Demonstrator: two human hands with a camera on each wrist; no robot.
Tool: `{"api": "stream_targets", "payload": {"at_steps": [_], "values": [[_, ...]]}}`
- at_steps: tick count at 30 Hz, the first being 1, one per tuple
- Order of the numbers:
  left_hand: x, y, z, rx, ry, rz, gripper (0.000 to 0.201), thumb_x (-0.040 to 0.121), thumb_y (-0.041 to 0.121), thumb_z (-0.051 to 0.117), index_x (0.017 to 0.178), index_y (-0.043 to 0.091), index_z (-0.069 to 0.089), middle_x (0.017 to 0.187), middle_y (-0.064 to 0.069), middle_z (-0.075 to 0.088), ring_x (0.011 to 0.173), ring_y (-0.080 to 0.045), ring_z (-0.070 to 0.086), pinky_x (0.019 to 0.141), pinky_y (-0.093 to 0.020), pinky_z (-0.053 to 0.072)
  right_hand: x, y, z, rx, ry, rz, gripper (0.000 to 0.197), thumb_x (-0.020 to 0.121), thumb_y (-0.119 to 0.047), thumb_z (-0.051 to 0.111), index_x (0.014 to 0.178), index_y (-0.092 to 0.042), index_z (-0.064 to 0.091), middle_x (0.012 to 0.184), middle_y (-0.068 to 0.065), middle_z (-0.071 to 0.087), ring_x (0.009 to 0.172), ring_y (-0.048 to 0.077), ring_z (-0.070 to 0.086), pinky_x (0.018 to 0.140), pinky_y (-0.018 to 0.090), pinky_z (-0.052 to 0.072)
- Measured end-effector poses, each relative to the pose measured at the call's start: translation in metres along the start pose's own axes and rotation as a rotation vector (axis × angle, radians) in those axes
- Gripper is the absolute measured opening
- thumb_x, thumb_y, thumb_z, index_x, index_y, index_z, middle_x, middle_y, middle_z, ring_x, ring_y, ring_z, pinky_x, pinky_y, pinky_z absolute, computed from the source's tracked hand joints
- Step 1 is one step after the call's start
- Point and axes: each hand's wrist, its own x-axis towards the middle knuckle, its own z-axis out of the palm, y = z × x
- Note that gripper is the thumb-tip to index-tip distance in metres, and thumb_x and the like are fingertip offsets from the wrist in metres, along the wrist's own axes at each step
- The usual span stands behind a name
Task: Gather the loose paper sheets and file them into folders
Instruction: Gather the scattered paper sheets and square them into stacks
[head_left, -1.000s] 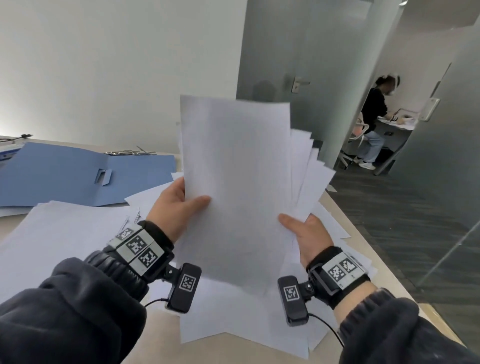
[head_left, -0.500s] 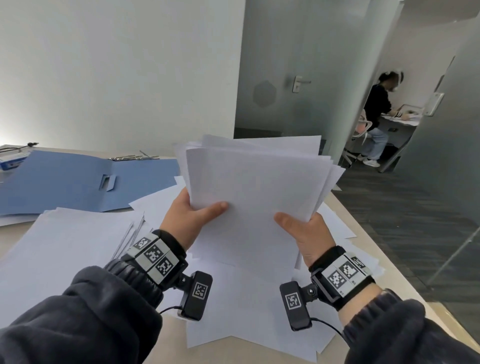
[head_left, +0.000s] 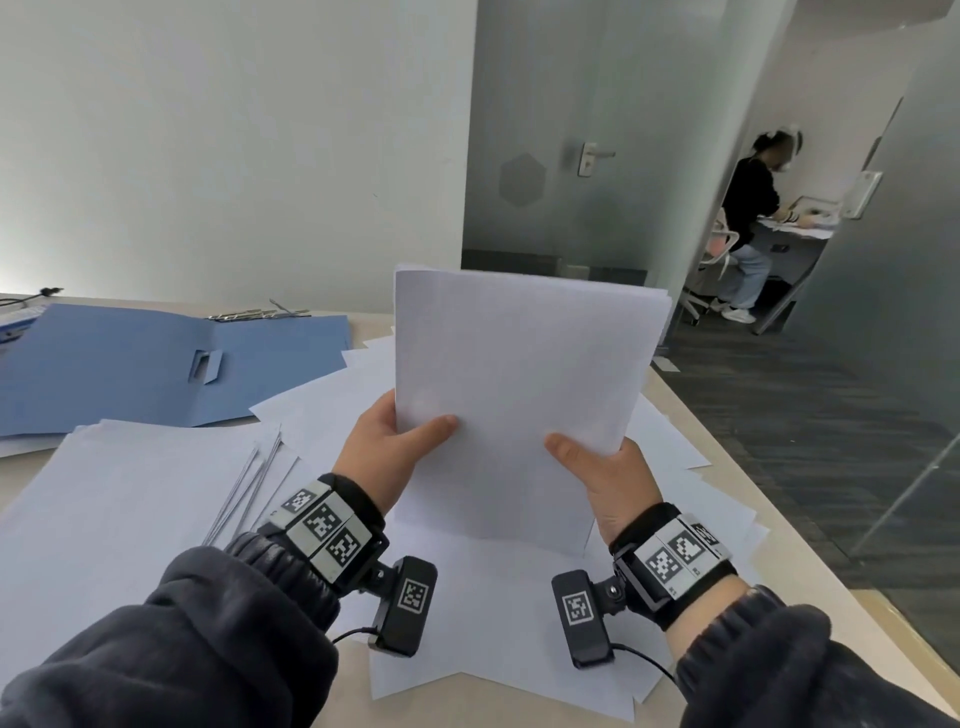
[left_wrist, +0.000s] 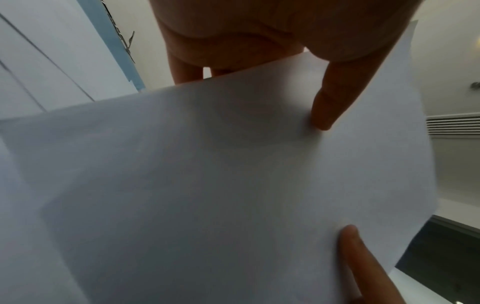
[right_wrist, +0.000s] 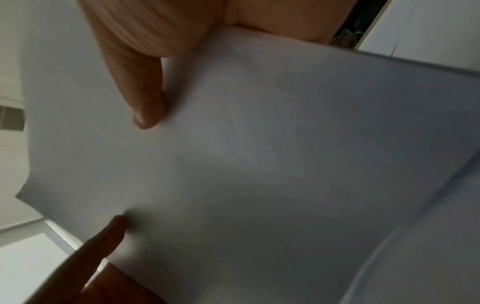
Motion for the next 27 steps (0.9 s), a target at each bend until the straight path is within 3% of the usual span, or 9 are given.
{"api": "stream_targets", "payload": {"at_steps": [4,6,12,15,18,20,23,25,27], "values": [[0.003,0.002,-0.004,-0.044,-0.024,-0.014,0.04,0.081,0.017,0.076,0.118,0.017,0.063,0.107,-0.002,0.075,0.098,-0.021,0.072,0.085,-0.036,0.055,0.001,0.001,-0.005,0.076,0.01,0.016,0.022,0.074,-0.02,0.081,0.095,-0.013,0.077,0.099,0.011,0.078,0.094,0.03,0.074,0.086,0.044,0.058],[0.001,-0.004,-0.009,-0.044,-0.028,-0.054,0.036,0.083,0.013,0.076,0.117,0.012,0.063,0.104,-0.004,0.076,0.095,-0.022,0.073,0.083,-0.036,0.054,-0.003,0.007,-0.01,0.062,-0.003,0.043,0.025,0.069,-0.024,0.08,0.092,-0.014,0.079,0.1,0.012,0.078,0.094,0.031,0.074,0.084,0.043,0.058],[-0.009,-0.028,-0.009,0.014,-0.158,-0.231,0.043,0.072,0.026,0.072,0.114,0.015,0.07,0.108,-0.002,0.076,0.1,-0.022,0.072,0.093,-0.042,0.053,-0.012,0.019,-0.01,-0.009,0.022,0.098,0.012,0.086,-0.007,0.075,0.097,-0.01,0.075,0.098,0.01,0.078,0.094,0.028,0.075,0.084,0.039,0.058],[-0.009,-0.03,-0.011,0.024,-0.101,-0.241,0.038,0.075,0.027,0.069,0.111,0.017,0.071,0.104,-0.002,0.076,0.097,-0.023,0.072,0.095,-0.046,0.053,-0.013,0.015,-0.003,-0.03,0.017,0.097,0.011,0.088,-0.009,0.074,0.099,-0.008,0.075,0.097,0.009,0.078,0.093,0.027,0.075,0.082,0.037,0.058],[-0.012,-0.024,-0.026,-0.006,-0.048,-0.25,0.033,0.079,0.014,0.066,0.112,0.019,0.068,0.103,0.001,0.076,0.095,-0.022,0.072,0.089,-0.041,0.054,-0.011,0.013,0.011,-0.043,-0.016,0.099,0.006,0.09,-0.012,0.072,0.094,-0.01,0.077,0.096,0.01,0.078,0.093,0.028,0.075,0.083,0.038,0.058],[-0.017,-0.018,-0.043,0.01,-0.005,-0.255,0.043,0.071,0.011,0.06,0.112,0.023,0.066,0.103,0.002,0.076,0.096,-0.022,0.071,0.086,-0.039,0.054,-0.009,0.016,0.028,-0.054,-0.05,0.102,0.008,0.092,-0.014,0.07,0.091,-0.012,0.077,0.096,0.009,0.078,0.094,0.028,0.074,0.087,0.042,0.057],[-0.026,-0.013,-0.08,0.109,0.06,-0.267,0.054,0.064,0.01,0.052,0.113,0.029,0.064,0.106,0.0,0.074,0.1,-0.025,0.069,0.09,-0.047,0.055,-0.006,0.023,0.062,-0.121,-0.111,0.122,0.014,0.096,-0.019,0.062,0.094,-0.018,0.076,0.098,0.002,0.078,0.097,0.022,0.073,0.092,0.042,0.056],[-0.034,-0.007,-0.11,0.214,0.11,-0.29,0.05,0.065,0.013,0.051,0.108,0.035,0.061,0.102,0.002,0.074,0.095,-0.025,0.071,0.088,-0.048,0.057,-0.006,0.029,0.091,-0.169,-0.157,0.171,0.017,0.092,-0.026,0.057,0.097,-0.021,0.072,0.096,-0.001,0.077,0.094,0.021,0.07,0.092,0.044,0.053],[-0.041,-0.002,-0.143,0.301,0.173,-0.312,0.043,0.073,0.011,0.054,0.105,0.038,0.059,0.094,0.005,0.076,0.086,-0.023,0.073,0.081,-0.043,0.058,-0.009,0.035,0.122,-0.201,-0.235,0.259,0.026,0.082,-0.03,0.051,0.1,-0.023,0.068,0.09,0.004,0.07,0.085,0.025,0.065,0.082,0.045,0.054]]}}
